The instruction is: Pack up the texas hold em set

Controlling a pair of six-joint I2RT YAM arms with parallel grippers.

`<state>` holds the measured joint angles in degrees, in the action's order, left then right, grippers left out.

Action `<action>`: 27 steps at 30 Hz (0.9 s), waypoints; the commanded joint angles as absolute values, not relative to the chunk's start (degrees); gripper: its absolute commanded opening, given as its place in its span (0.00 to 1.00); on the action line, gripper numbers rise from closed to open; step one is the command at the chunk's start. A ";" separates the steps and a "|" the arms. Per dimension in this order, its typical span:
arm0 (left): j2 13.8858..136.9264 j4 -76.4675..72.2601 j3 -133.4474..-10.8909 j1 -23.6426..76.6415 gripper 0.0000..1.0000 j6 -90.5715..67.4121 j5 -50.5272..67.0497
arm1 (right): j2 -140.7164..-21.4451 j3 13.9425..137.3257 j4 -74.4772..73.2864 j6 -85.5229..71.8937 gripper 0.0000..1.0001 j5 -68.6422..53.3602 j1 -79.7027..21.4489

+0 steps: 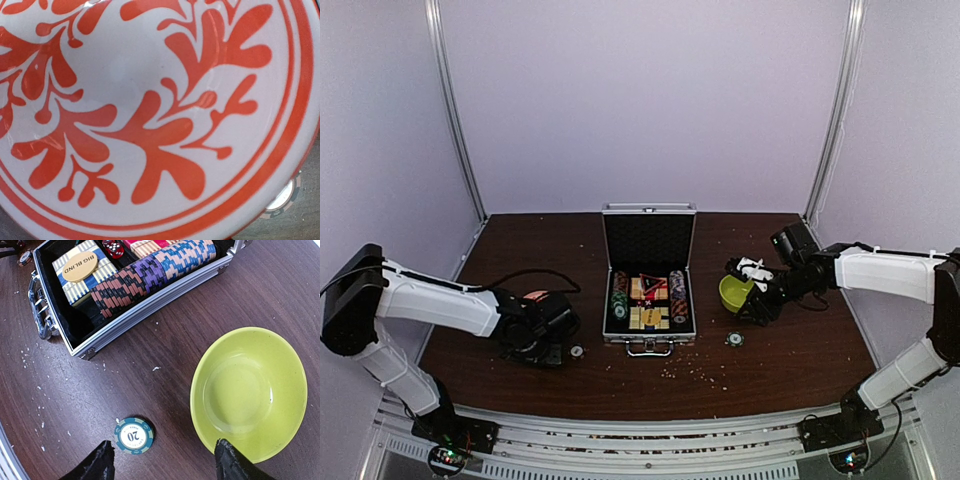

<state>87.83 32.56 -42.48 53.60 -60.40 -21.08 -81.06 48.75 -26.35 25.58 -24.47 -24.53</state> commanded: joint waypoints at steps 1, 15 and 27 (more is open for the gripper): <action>87.81 28.48 -41.09 53.17 0.38 -61.19 -23.08 | -81.47 49.66 -26.58 26.13 0.70 -24.96 -25.05; 90.22 26.65 -42.94 53.19 0.21 -58.71 -23.41 | -82.05 49.74 -26.61 26.19 0.70 -24.80 -25.11; 91.11 31.12 -46.78 56.94 0.13 -52.55 -16.32 | -82.26 49.74 -26.81 26.19 0.70 -24.87 -25.14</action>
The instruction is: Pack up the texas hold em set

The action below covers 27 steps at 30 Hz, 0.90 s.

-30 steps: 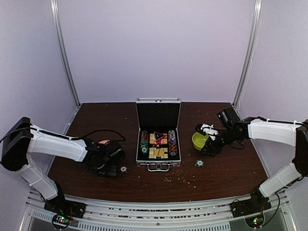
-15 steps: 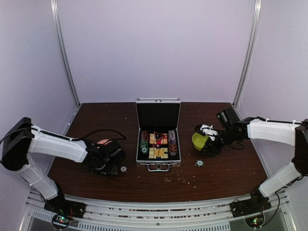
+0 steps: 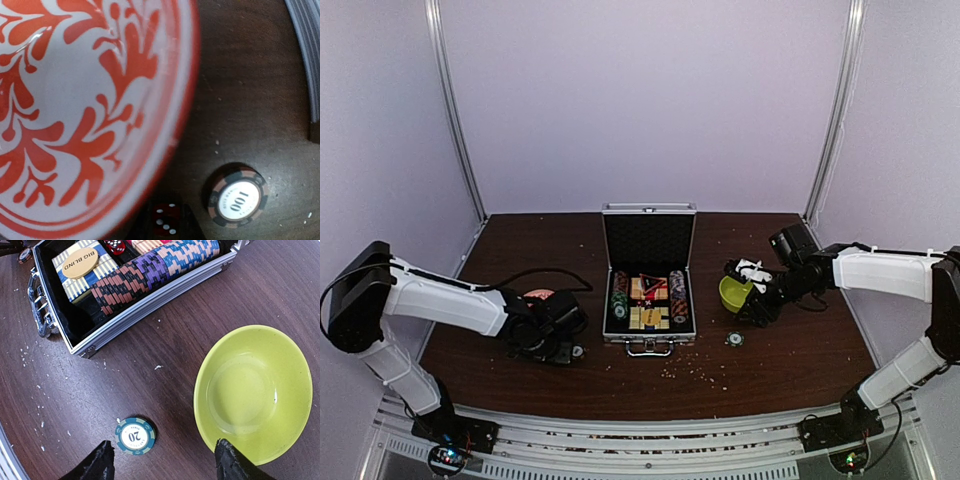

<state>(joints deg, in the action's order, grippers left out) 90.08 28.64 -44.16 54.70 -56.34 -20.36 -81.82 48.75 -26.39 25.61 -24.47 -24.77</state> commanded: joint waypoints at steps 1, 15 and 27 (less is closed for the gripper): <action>91.34 32.05 -47.24 57.74 0.13 -51.85 -15.42 | -82.30 49.79 -26.86 26.19 0.70 -24.89 -25.14; 97.02 40.52 -54.29 63.81 0.35 -46.34 -6.22 | -82.32 49.78 -26.87 26.19 0.70 -24.87 -25.22; 99.33 43.68 -58.25 63.55 0.32 -44.47 -9.84 | -82.62 49.92 -27.10 26.28 0.70 -25.05 -25.40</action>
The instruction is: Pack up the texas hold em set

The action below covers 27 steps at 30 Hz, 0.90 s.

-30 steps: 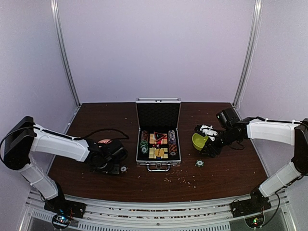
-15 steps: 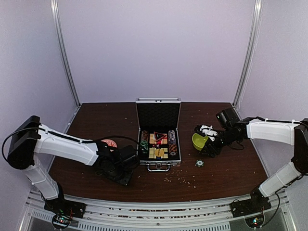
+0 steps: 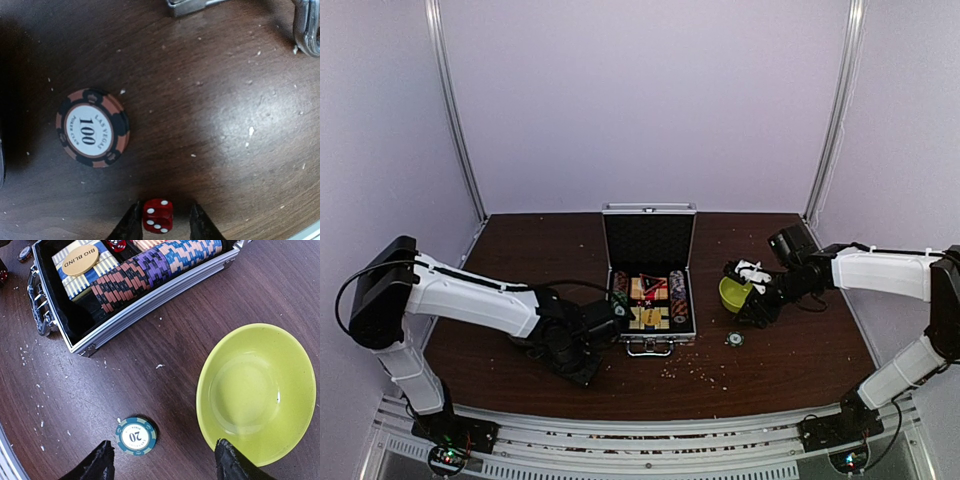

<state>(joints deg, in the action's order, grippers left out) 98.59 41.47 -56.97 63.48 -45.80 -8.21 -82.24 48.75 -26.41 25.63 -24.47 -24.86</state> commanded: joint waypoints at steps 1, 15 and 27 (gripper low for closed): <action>99.39 43.66 -58.40 63.55 0.31 -44.40 -10.04 | -82.62 49.90 -27.15 26.29 0.70 -25.05 -25.40; 99.51 46.25 -70.03 64.25 0.16 -37.07 -10.17 | -82.82 50.03 -27.32 26.38 0.70 -25.07 -25.66; 106.67 44.96 -89.14 63.55 0.14 -29.96 -16.27 | -82.71 50.43 -27.56 26.49 0.70 -25.22 -25.91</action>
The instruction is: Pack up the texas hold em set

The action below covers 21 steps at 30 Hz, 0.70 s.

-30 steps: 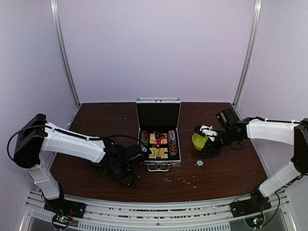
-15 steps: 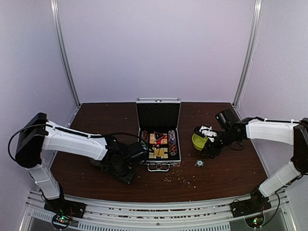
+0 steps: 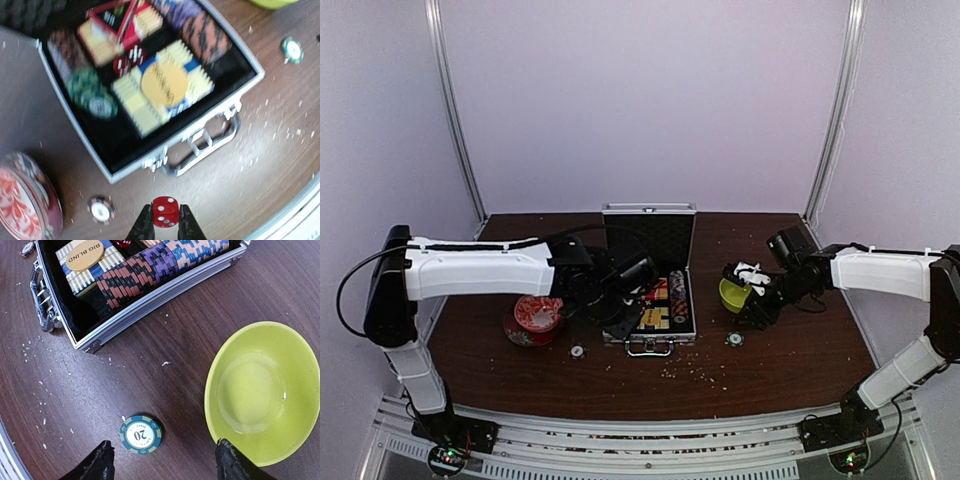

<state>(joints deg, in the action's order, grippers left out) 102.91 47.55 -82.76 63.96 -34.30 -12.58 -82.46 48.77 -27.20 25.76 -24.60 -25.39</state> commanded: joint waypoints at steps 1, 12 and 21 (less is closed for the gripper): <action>108.17 43.48 -90.98 63.09 0.14 -28.98 -16.38 | -82.71 50.40 -27.67 26.46 0.70 -25.22 -26.05; 122.68 32.01 -101.88 55.57 0.14 -24.55 -12.85 | -81.81 50.18 -27.60 26.37 0.70 -26.19 -26.11; 127.73 28.57 -102.93 54.05 0.14 -24.08 -7.92 | -82.26 50.11 -27.67 26.44 0.70 -26.03 -26.10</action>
